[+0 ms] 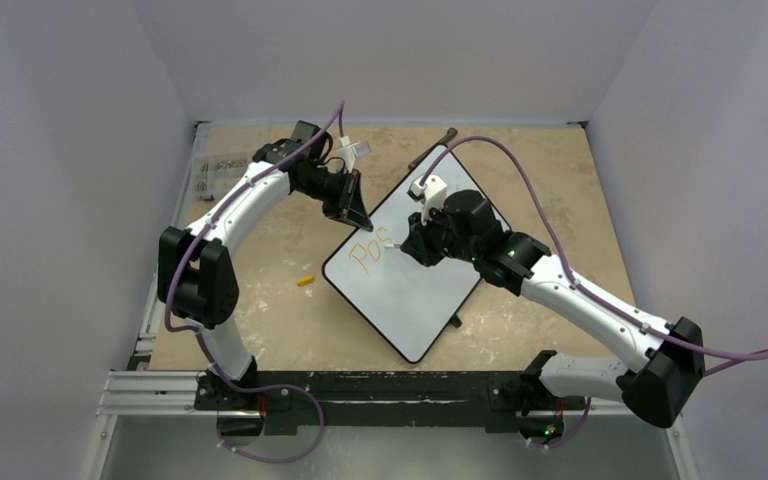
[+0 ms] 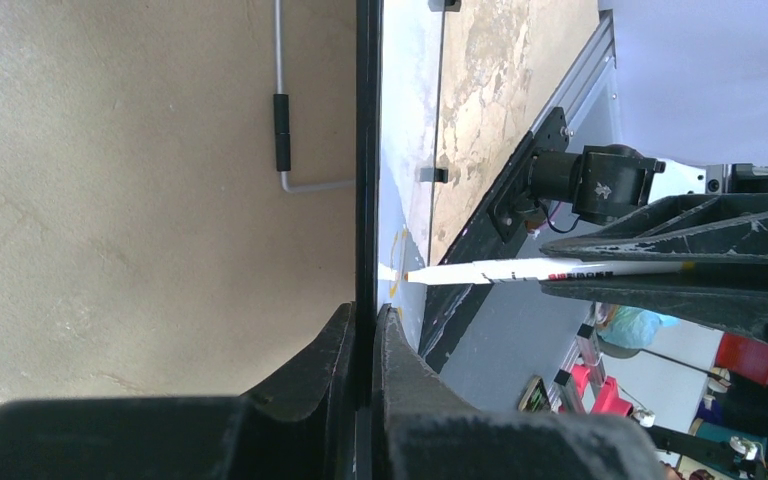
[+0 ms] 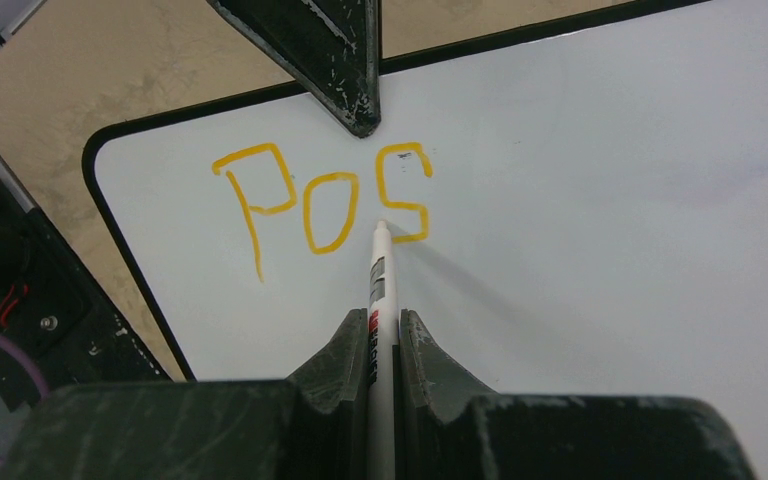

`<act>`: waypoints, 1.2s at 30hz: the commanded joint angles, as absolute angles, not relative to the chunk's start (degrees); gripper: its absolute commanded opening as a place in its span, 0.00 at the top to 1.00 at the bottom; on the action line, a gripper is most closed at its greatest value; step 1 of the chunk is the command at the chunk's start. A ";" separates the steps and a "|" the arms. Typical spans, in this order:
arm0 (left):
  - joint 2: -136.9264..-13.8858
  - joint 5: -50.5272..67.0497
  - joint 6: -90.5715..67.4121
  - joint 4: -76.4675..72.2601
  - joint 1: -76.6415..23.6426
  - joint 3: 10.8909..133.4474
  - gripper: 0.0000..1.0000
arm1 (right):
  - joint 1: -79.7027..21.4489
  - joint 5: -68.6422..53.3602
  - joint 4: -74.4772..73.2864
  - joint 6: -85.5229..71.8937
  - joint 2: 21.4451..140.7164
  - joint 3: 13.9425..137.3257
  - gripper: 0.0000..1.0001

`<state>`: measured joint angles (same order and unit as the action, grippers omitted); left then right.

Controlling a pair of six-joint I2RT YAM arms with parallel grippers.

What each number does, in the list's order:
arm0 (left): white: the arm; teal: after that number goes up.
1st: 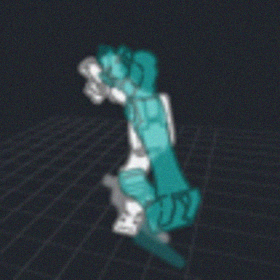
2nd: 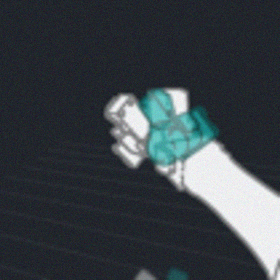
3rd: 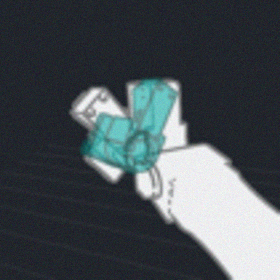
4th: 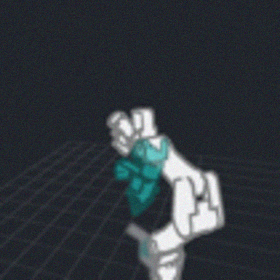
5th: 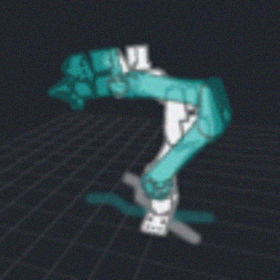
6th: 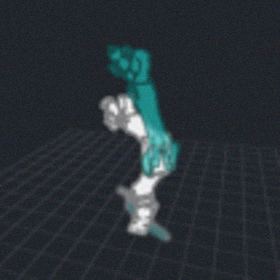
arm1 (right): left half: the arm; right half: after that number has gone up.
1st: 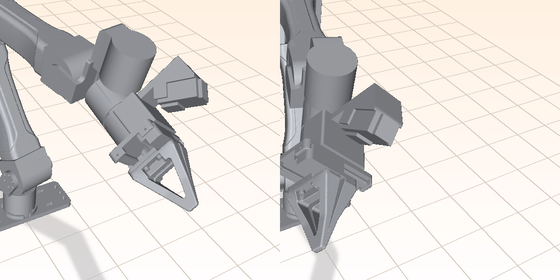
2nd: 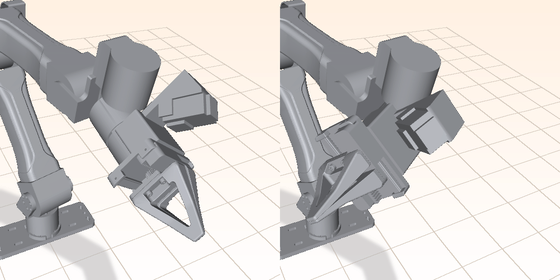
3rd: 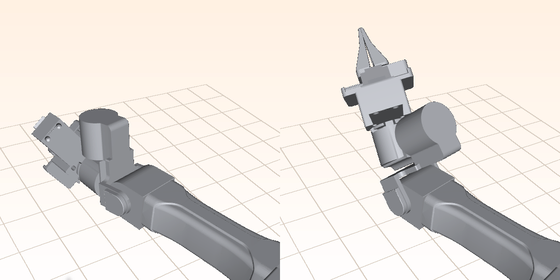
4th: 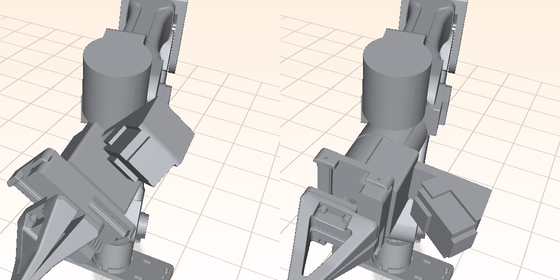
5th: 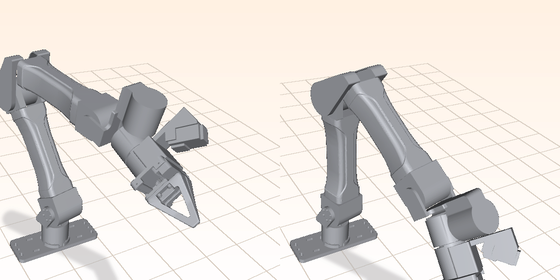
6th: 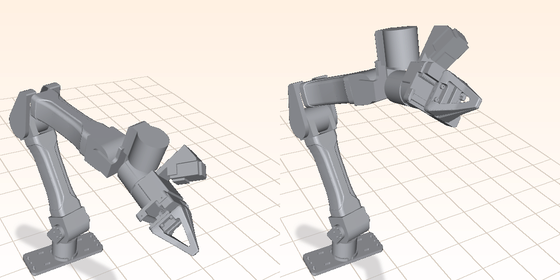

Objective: Write a sentence on the whiteboard

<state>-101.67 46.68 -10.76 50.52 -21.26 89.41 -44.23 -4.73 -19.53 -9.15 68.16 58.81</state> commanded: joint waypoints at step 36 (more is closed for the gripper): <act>-99.77 44.45 -9.91 51.20 -22.76 89.23 1.00 | -43.68 3.87 -15.13 -9.77 68.99 63.99 1.00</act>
